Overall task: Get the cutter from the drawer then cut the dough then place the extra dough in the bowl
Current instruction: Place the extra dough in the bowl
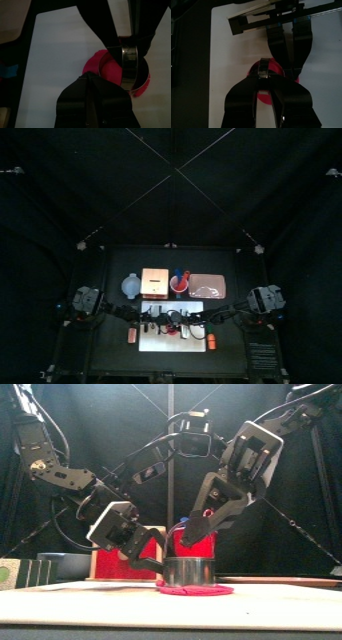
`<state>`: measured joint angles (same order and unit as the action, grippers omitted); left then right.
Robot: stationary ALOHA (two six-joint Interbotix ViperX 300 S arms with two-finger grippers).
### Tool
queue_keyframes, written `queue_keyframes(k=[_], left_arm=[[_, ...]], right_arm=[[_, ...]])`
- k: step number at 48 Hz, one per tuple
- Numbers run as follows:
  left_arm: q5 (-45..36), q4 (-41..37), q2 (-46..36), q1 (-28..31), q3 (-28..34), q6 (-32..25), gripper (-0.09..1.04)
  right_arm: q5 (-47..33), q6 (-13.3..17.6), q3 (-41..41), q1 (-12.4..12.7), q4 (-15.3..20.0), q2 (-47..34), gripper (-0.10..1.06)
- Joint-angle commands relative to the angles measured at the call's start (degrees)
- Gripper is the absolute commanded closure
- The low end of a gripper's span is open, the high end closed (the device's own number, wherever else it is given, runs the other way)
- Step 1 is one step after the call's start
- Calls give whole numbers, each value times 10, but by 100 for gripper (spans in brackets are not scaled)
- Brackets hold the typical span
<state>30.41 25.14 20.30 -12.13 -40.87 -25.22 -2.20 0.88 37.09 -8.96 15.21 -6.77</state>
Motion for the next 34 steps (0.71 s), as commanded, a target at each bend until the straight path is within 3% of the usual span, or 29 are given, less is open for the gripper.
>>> queue_keyframes(k=[1, 34], left_arm=[[-2, 1, -2, 0, 2, -1, 47], [-4, 1, -3, 0, 1, -1, 47]], right_arm=[[-3, -1, -12, 2, -1, 14, 44], [4, -1, 15, 6, -13, 97, 44]])
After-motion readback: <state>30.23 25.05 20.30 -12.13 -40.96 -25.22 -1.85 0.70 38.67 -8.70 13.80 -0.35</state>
